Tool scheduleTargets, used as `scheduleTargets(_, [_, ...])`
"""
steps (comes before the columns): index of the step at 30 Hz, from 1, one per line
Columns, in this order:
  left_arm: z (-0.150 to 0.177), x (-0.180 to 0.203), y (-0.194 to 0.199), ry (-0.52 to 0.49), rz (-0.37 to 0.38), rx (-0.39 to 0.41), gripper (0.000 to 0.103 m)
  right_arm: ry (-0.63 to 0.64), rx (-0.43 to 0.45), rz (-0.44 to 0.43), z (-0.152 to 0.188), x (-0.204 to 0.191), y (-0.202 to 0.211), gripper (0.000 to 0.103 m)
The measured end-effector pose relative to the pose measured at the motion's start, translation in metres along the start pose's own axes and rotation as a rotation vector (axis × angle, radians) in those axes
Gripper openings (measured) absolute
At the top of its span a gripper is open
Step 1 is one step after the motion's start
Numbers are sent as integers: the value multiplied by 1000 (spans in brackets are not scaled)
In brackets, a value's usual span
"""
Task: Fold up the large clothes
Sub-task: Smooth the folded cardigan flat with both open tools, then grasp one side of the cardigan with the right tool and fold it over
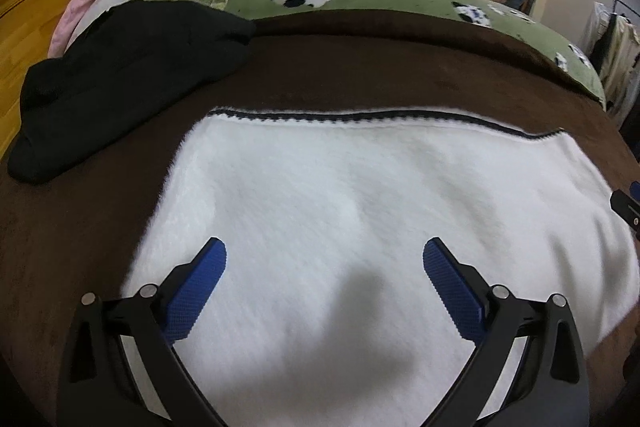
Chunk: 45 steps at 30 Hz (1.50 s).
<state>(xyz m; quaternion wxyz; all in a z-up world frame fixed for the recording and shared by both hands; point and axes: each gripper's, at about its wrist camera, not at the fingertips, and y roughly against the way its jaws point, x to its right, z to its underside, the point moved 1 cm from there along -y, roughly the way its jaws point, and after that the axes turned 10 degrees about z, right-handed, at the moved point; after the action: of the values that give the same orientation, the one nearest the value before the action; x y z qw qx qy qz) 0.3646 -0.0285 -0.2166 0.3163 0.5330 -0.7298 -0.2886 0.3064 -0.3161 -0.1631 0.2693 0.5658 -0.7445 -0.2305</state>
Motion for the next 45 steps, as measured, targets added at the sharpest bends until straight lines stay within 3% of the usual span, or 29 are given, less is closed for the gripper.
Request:
scheduleTargets(13, [25,35,1,-1,43,-23,96,-125,-58,35,58,46,34,93])
scheduleTargets(25, [41,42,-26,-45,3,-49,97,-155,-91,20,86,55,33,93])
scheduleTargets(30, [43,43,-29,-63,-6,-55,98,-319,-133,-73,102,66,33,94])
scheduleTargets(40, [43,41,-30,-59,-1,-63,98,-637,-206,-176,150,93,26,94])
scheduleTargets(45, [43,41,-31,-58,1,-64,98,-632,-195,-170,140,90,15,96])
